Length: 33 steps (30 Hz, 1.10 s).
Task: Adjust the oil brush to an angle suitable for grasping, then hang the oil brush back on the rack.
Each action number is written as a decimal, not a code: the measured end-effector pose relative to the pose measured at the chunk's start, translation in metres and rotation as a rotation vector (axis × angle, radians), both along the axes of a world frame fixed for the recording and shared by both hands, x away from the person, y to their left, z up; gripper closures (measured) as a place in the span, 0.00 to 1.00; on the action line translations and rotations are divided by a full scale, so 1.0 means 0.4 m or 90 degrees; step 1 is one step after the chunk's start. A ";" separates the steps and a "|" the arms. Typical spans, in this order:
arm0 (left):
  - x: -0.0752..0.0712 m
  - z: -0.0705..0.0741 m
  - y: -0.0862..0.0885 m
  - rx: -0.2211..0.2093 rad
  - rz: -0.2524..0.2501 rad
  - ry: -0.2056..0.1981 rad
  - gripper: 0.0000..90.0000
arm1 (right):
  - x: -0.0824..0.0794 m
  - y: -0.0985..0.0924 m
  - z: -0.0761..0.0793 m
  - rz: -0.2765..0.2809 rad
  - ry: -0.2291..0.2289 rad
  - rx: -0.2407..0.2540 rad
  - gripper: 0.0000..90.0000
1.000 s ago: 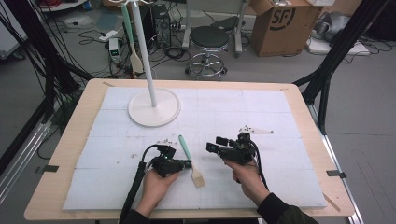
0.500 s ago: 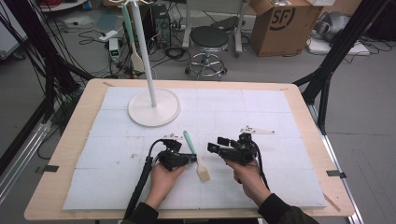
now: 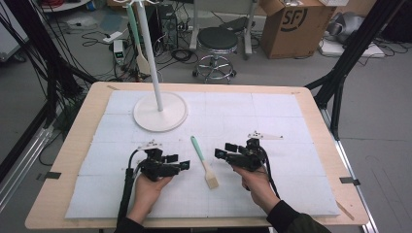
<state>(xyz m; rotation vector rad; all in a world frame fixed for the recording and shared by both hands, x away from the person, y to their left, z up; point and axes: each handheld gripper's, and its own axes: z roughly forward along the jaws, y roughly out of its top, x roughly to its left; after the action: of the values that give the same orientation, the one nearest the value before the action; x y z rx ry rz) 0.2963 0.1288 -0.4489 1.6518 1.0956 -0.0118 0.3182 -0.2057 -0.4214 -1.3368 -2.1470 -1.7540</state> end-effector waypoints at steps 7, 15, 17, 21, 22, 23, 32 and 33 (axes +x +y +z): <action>-0.033 0.032 0.077 -0.038 0.017 -0.050 0.30 | 0.006 0.009 -0.009 -0.002 0.006 -0.010 0.30; -0.092 0.056 0.161 -0.042 0.056 -0.121 0.27 | 0.010 0.023 -0.020 0.005 0.008 -0.025 0.30; -0.102 0.056 0.179 -0.047 0.068 -0.128 0.26 | 0.013 0.028 -0.024 0.005 0.008 -0.029 0.30; -0.114 0.055 0.201 -0.055 0.077 -0.135 0.27 | 0.017 0.040 -0.036 0.004 0.015 -0.053 0.30; -0.117 0.054 0.204 -0.060 0.080 -0.137 0.27 | 0.017 0.046 -0.038 0.006 0.018 -0.062 0.30; -0.118 0.054 0.208 -0.063 0.083 -0.135 0.27 | 0.017 0.050 -0.041 0.008 0.020 -0.071 0.30; -0.122 0.062 0.213 -0.081 0.085 -0.155 0.26 | 0.047 0.076 -0.088 0.000 0.121 -0.077 0.38; -0.122 0.061 0.212 -0.083 0.087 -0.154 0.26 | 0.048 0.080 -0.092 0.002 0.126 -0.082 0.40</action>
<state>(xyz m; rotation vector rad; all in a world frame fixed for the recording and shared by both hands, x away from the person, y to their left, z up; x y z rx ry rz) 0.2475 0.2136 -0.4244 1.4189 0.9982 0.1968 0.3376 -0.1737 -0.4582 -1.4662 -2.1817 -1.4337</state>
